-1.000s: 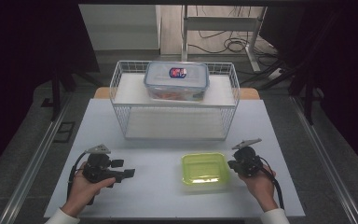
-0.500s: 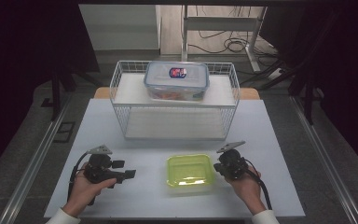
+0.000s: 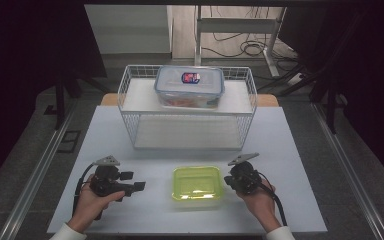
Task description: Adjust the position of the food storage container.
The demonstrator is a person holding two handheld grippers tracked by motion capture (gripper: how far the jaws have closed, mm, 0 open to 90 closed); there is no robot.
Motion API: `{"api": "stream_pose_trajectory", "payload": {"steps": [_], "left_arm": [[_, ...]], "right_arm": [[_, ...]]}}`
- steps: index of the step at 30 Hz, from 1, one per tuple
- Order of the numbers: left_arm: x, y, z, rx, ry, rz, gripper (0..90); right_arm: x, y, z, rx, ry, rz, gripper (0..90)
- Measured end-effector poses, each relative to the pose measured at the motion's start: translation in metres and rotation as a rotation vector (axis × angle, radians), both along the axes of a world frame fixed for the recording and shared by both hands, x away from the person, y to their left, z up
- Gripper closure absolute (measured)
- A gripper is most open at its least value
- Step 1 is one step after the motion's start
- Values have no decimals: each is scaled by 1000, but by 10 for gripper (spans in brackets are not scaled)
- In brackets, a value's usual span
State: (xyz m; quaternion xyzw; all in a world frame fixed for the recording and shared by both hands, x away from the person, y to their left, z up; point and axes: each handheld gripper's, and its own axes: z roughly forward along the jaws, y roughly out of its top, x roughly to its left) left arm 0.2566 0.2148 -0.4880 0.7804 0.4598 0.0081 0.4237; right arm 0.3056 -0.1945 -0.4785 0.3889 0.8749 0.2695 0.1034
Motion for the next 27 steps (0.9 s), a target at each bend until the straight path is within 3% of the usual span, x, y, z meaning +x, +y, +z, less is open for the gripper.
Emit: {"api": "stream_pose_trajectory", "payload": {"steps": [3, 7, 8, 10, 11, 12, 13, 14, 15, 16, 17, 18, 19, 22, 27], "left_arm": [[0, 1, 1, -4, -3, 9, 275], [-1, 0, 1, -8, -3, 16, 275], [-1, 0, 1, -8, -3, 16, 273], [-3, -2, 1, -9, -6, 23, 267], [-3, -2, 1, -9, -6, 23, 267], [-5, -2, 2, -25, -5, 32, 265], [-5, -2, 2, -25, -5, 32, 260], [-6, -2, 3, -39, -2, 38, 260], [-6, -2, 3, -49, -1, 42, 252], [-7, -2, 4, -54, -4, 45, 252], [-9, -3, 4, -76, -2, 42, 248], [-9, -3, 4, -76, -2, 42, 247], [-9, -3, 3, -105, 7, 43, 247], [-9, -3, 0, -164, 44, 58, 246], [-10, -5, -1, -161, 48, 61, 246]], "right_arm": [[-4, -16, 11, 56, -36, -45, 891], [-9, -26, 14, 106, -38, -67, 890], [-13, -33, 14, 147, -30, -70, 864], [-16, -39, 14, 194, -20, -94, 759], [-16, -39, 14, 194, -20, -94, 759], [-17, -44, 13, 251, -3, -112, 609], [-17, -44, 13, 251, -3, -112, 609], [-18, -47, 13, 284, 8, -118, 566], [-19, -52, 12, 357, 27, -123, 476], [-19, -52, 12, 357, 27, -123, 476], [-21, -55, 10, 431, 57, -126, 406], [-21, -57, 9, 463, 68, -123, 385], [-21, -58, 8, 505, 86, -123, 361], [-21, -60, 5, 535, 85, -124, 328], [-18, -60, 3, 549, 89, -113, 310]]}}
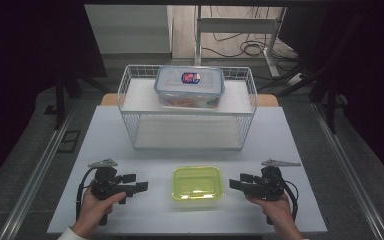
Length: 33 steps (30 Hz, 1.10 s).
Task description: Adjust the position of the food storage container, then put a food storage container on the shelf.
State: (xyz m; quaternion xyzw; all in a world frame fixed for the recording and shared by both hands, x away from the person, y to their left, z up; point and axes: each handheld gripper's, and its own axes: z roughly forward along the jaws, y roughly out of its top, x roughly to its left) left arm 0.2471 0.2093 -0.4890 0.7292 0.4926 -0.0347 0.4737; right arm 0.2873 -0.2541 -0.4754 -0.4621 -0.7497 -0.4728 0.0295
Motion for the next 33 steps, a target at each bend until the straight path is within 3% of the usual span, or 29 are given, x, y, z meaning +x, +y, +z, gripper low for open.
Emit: {"api": "stream_pose_trajectory", "payload": {"steps": [9, 13, 19, 22, 27, 31, 33], "left_arm": [[6, -7, -4, -101, 44, 5, 235], [9, -9, -4, -122, 58, 15, 236], [20, -21, -9, -145, 106, 11, 248], [22, -25, -11, -144, 116, 8, 267], [25, -32, -16, -154, 143, -1, 297], [33, -38, -19, -186, 168, 5, 325], [37, -49, -20, -165, 179, -15, 331]], "right_arm": [[3, 2, -3, -7, 32, 10, 287], [4, 3, -4, -2, 50, 11, 302], [10, 6, -9, 37, 105, 22, 338], [12, 7, -10, 40, 110, 24, 350], [21, 13, -16, 67, 146, 30, 420], [26, 22, -20, 58, 166, 38, 446], [27, 27, -20, 47, 167, 44, 455]]}}
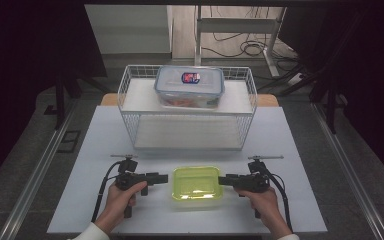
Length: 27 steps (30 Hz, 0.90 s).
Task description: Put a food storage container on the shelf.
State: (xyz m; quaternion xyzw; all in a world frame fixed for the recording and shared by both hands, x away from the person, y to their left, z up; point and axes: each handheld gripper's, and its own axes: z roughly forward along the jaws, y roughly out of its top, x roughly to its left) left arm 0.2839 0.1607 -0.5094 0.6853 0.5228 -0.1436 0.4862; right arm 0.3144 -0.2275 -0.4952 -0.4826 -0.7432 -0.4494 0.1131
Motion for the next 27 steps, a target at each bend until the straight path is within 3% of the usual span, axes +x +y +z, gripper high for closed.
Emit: {"api": "stream_pose_trajectory", "payload": {"steps": [5, 11, 15, 16, 19, 20, 21, 23, 27], "left_arm": [[2, -10, -5, 1, 28, -15, 346], [4, -18, -17, -25, 99, -26, 414], [6, -20, -20, -62, 122, -47, 500], [6, -21, -22, -69, 127, -56, 561], [6, -22, -23, -79, 137, -60, 621], [7, -21, -24, -73, 135, -67, 694], [7, -21, -24, -73, 135, -67, 727], [7, -20, -25, -72, 135, -69, 743], [5, -18, -22, -102, 127, -78, 780]], "right_arm": [[2, 5, -1, -17, 19, 6, 479], [3, 6, -7, -14, 40, 13, 536], [4, 7, -10, -7, 57, 18, 571], [4, 6, -11, -3, 62, 17, 593], [5, 5, -12, 7, 74, 21, 636], [5, 5, -14, 13, 97, 26, 693], [5, 5, -14, 13, 97, 26, 693], [4, 5, -16, 17, 106, 32, 727], [4, 0, -14, 73, 138, 2, 779]]}}
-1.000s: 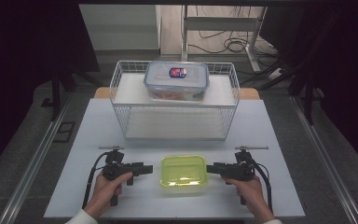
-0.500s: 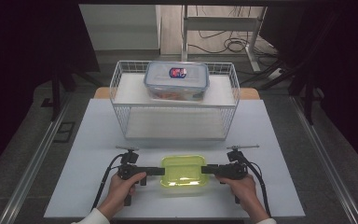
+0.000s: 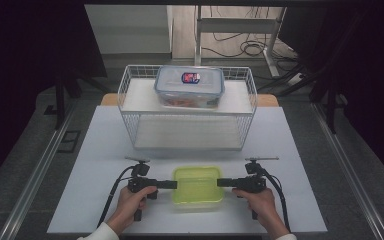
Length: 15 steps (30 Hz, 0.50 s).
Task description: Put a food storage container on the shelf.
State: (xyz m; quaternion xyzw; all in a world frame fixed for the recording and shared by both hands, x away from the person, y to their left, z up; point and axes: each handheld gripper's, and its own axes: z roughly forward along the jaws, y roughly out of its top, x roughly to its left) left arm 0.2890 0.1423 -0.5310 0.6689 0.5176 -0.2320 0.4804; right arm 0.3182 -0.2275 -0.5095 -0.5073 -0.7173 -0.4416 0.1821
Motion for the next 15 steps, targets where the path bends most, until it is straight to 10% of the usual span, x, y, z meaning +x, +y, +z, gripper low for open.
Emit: {"api": "stream_pose_trajectory", "payload": {"steps": [15], "left_arm": [[-8, 2, 12, -25, -48, 3, 820]], "right_arm": [[-9, 0, 14, -10, -58, 3, 803]]}}
